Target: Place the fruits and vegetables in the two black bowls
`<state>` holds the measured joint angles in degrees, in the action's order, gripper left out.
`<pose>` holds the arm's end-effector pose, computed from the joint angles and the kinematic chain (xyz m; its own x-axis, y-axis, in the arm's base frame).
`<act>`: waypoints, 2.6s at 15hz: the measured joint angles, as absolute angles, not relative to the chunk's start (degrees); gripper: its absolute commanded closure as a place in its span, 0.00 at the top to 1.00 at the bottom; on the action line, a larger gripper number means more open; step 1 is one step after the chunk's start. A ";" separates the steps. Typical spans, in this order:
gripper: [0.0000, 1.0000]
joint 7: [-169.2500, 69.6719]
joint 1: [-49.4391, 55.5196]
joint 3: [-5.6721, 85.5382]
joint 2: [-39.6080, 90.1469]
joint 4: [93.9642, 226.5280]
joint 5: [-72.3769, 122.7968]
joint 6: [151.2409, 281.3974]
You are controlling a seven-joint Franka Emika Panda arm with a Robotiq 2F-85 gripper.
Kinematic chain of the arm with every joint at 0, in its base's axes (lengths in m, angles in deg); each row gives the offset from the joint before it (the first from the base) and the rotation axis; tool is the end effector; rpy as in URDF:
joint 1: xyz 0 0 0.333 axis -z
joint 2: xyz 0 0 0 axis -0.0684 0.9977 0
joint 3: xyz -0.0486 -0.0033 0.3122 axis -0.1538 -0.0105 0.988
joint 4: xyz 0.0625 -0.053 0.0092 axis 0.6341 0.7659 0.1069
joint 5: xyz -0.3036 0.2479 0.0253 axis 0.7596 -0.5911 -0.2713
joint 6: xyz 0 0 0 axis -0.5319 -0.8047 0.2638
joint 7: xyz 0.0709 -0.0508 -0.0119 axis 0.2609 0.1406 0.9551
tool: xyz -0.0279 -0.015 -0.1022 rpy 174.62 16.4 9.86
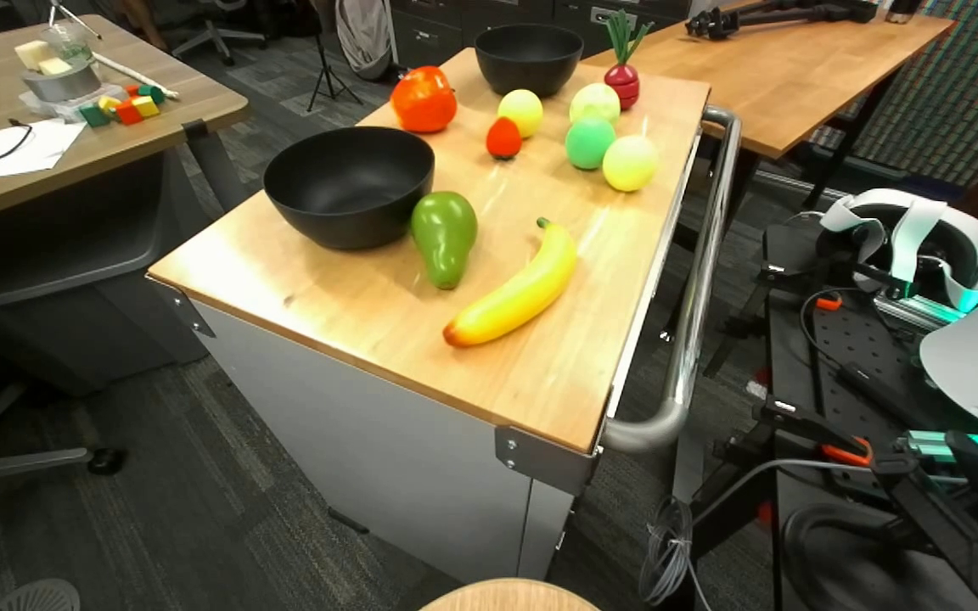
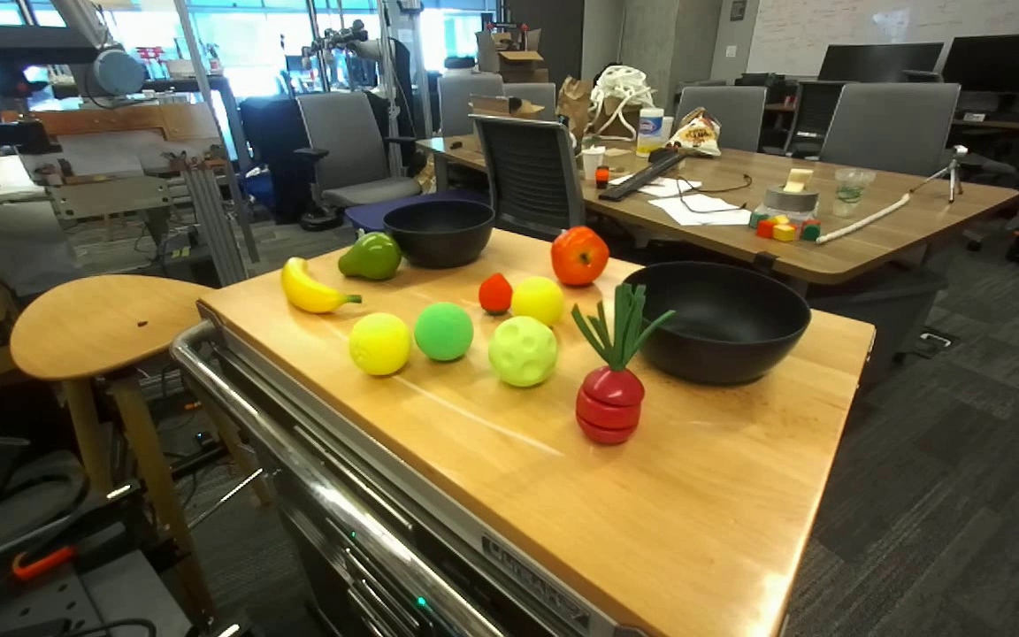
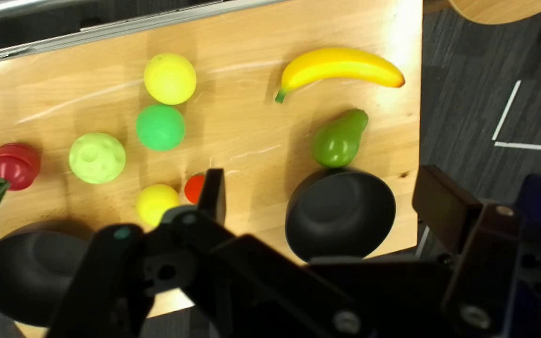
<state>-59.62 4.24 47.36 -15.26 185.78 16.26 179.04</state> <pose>0.4280 0.0383 0.6096 0.9766 -0.2117 0.0368 -0.2076 -0.9738 -0.0922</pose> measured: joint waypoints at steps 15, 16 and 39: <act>1.00 -68.11 3.92 49.24 0.98 181.88 15.29 184.25; 1.00 -68.10 3.54 49.47 2.83 182.40 15.39 186.37; 0.66 -69.13 -5.51 50.41 25.73 184.35 30.95 214.02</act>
<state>-69.13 -5.51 50.41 25.73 184.35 30.95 214.02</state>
